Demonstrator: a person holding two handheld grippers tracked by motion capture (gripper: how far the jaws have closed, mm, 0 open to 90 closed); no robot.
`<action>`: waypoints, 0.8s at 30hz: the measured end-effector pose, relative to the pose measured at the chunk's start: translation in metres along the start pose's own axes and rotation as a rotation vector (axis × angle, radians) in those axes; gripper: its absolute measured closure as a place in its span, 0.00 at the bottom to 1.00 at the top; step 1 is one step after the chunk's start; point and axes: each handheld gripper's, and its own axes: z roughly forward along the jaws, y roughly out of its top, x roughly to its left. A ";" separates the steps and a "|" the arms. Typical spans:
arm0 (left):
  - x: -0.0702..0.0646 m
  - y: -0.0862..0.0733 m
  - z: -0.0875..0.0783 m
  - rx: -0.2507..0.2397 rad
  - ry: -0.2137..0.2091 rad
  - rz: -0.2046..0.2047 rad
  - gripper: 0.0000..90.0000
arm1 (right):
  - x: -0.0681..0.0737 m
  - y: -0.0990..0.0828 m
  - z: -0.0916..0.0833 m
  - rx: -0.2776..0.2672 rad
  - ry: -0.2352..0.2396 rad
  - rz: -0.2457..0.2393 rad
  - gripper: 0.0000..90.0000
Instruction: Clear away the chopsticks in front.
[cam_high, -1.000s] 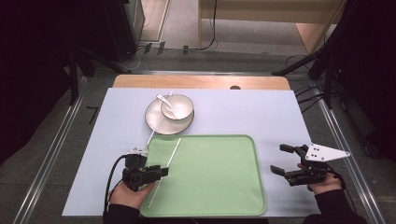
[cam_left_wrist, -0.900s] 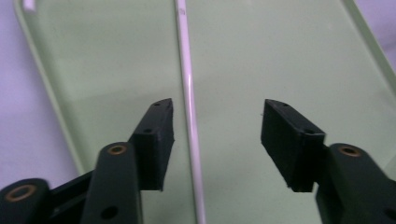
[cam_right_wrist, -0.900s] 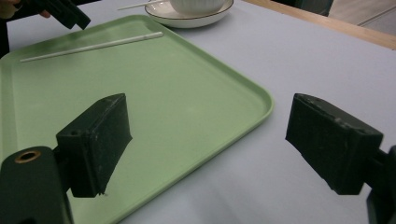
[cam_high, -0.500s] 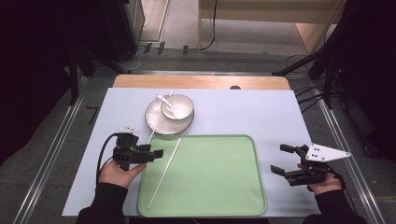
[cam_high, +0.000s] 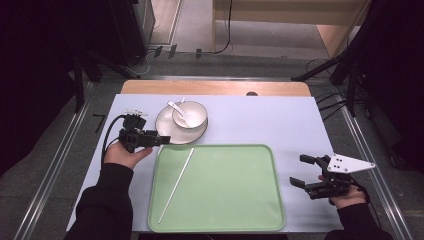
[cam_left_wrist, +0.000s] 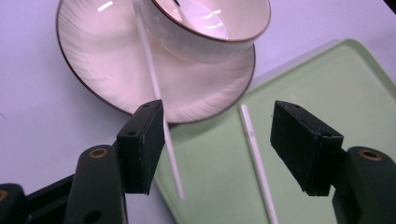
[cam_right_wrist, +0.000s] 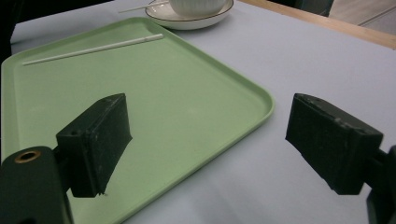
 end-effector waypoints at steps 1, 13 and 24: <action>0.004 0.002 0.002 -0.002 0.001 -0.006 0.40 | 0.000 0.000 0.000 0.000 0.000 0.000 0.16; 0.032 0.020 0.036 0.066 0.040 -0.030 0.48 | 0.000 -0.001 -0.001 0.005 -0.003 0.001 0.16; 0.036 0.026 0.059 0.130 0.091 -0.026 0.58 | 0.000 -0.003 -0.003 0.002 -0.008 0.002 0.16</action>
